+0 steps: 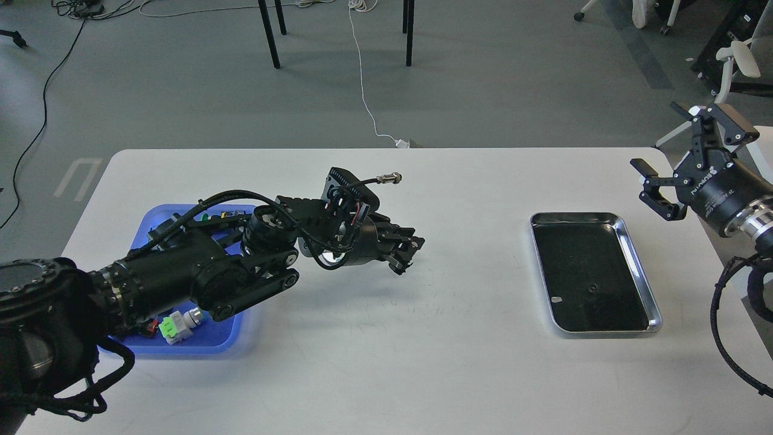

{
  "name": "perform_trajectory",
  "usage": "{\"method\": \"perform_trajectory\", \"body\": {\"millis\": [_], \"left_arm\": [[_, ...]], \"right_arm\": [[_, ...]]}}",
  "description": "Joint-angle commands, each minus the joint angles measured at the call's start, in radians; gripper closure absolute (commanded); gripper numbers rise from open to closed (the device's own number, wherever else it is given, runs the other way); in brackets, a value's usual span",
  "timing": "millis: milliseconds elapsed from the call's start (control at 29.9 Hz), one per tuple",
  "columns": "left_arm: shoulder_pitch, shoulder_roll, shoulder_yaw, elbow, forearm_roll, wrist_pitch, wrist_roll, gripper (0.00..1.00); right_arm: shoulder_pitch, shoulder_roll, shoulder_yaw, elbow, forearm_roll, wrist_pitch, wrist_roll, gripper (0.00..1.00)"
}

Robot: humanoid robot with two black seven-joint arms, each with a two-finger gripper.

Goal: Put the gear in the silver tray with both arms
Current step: 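Carry the gear with the left hand to mid-table and release it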

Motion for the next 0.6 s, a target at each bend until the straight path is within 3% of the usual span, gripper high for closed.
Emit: {"method": "perform_trajectory", "body": {"millis": [0,167,468,569], "left_arm": [[0.004,-0.060,0.034,0.020,0.005,0.000,0.009,0.83],[0.008,-0.126,0.060,0.054,0.005,0.003,0.013,0.83],[0.010,-0.126,0.087,0.079,0.007,0.003,0.035,0.81],[0.011,-0.126,0.087,0.079,0.007,0.001,0.035,0.76]], "right_arm": [[-0.050,-0.064,-0.024,0.000,-0.012,0.000,-0.001,0.01],[-0.053,-0.087,-0.038,-0.007,-0.015,0.000,-0.001,0.01],[-0.048,-0.076,-0.043,-0.001,-0.015,0.000,-0.001,0.01],[-0.045,-0.076,-0.044,-0.001,-0.017,0.000,-0.003,0.01]]}}
